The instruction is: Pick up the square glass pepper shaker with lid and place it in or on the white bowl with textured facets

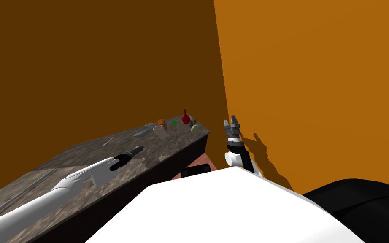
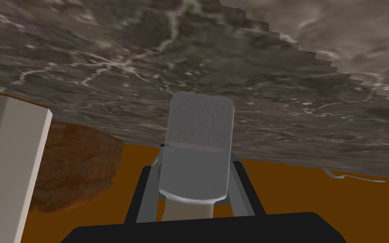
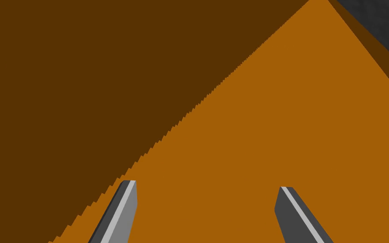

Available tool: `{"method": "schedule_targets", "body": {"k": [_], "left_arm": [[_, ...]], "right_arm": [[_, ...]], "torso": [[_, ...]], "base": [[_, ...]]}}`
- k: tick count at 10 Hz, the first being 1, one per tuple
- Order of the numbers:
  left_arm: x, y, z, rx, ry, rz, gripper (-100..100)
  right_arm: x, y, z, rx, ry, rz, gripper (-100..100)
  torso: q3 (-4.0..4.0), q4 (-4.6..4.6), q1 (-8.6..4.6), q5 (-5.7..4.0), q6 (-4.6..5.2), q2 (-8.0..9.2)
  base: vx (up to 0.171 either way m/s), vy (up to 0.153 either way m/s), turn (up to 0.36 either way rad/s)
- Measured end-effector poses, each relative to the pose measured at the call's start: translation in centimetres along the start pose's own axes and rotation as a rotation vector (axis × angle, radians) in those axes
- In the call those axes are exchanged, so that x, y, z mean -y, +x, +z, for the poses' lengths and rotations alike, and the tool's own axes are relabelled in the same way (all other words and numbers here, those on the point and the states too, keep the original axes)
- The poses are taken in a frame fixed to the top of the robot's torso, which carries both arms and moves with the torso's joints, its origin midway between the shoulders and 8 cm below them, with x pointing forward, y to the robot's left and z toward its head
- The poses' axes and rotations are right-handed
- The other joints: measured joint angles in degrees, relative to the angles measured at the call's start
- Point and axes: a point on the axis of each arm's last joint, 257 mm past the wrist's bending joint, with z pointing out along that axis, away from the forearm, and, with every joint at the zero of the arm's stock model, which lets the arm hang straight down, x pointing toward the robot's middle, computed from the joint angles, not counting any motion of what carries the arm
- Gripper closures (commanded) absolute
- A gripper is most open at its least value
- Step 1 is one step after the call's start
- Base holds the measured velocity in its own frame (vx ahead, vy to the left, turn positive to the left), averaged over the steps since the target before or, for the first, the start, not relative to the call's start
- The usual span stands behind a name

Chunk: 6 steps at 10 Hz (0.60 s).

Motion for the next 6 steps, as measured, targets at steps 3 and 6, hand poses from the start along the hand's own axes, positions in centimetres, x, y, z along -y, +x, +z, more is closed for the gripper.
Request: {"method": "schedule_targets", "body": {"k": [3, 6], "left_arm": [[0.01, 0.01, 0.00, 0.000, 0.000, -0.001, 100], [0.21, -0.40, -0.28, -0.001, 0.005, 0.003, 100]], "right_arm": [[0.00, 0.00, 0.00, 0.000, 0.000, 0.000, 0], [0.00, 0.00, 0.00, 0.000, 0.000, 0.000, 0]], "torso": [[0.00, 0.00, 0.00, -0.01, 0.01, 0.00], [0.02, 0.00, -0.03, -0.02, -0.01, 0.04]], "base": [[-0.007, -0.006, 0.023], [-0.021, -0.007, -0.051]]}}
